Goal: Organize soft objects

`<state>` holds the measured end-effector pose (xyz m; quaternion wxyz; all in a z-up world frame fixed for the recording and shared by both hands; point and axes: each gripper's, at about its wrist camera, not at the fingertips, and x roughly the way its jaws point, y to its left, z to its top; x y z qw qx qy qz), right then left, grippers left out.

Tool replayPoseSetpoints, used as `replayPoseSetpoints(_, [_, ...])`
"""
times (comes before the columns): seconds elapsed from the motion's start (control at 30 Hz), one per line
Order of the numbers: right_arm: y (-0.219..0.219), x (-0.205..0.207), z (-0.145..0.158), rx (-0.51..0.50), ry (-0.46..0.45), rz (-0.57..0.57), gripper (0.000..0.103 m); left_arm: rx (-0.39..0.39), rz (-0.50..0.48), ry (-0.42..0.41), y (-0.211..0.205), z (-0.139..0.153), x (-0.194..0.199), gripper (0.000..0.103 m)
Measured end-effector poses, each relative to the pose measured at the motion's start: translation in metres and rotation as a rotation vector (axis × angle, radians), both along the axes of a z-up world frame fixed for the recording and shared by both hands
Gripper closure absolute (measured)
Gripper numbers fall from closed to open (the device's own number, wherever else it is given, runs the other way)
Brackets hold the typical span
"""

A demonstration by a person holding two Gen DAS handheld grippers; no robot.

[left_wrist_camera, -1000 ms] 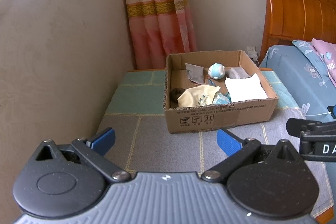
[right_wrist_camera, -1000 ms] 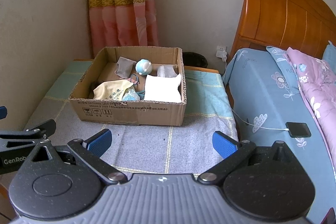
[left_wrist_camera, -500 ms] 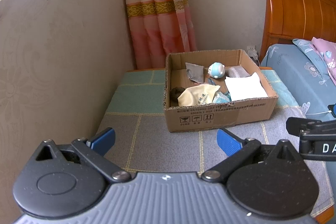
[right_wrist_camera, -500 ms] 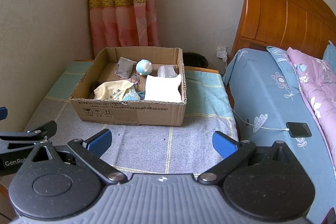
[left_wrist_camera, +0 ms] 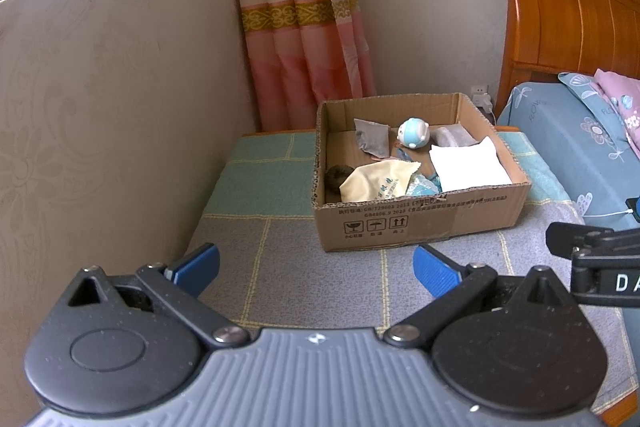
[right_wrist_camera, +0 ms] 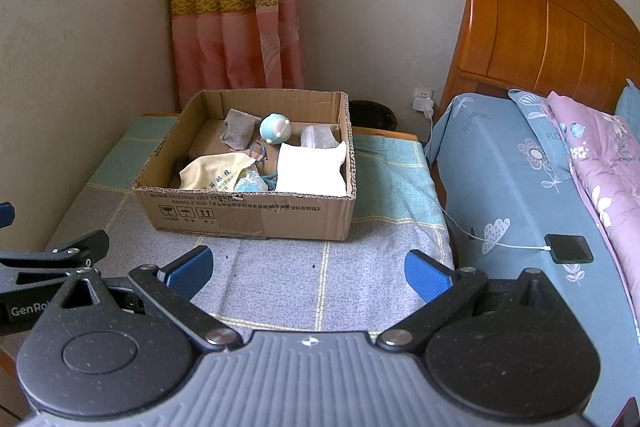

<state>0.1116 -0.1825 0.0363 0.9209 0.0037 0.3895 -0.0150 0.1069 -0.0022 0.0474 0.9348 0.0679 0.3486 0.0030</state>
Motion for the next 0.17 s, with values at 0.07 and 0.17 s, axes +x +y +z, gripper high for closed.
replayPoseSetpoints(0.07, [-0.0002, -0.0001, 0.0004, -0.002, -0.002, 0.000, 0.000, 0.000, 0.000, 0.000, 0.0004, 0.0001, 0.0002, 0.001])
replayPoseSetpoints(0.17, [-0.0008, -0.0011, 0.0012, -0.001, -0.003, 0.002, 0.000, 0.000, 0.000, -0.001, 0.0006, 0.0001, 0.0003, 0.001])
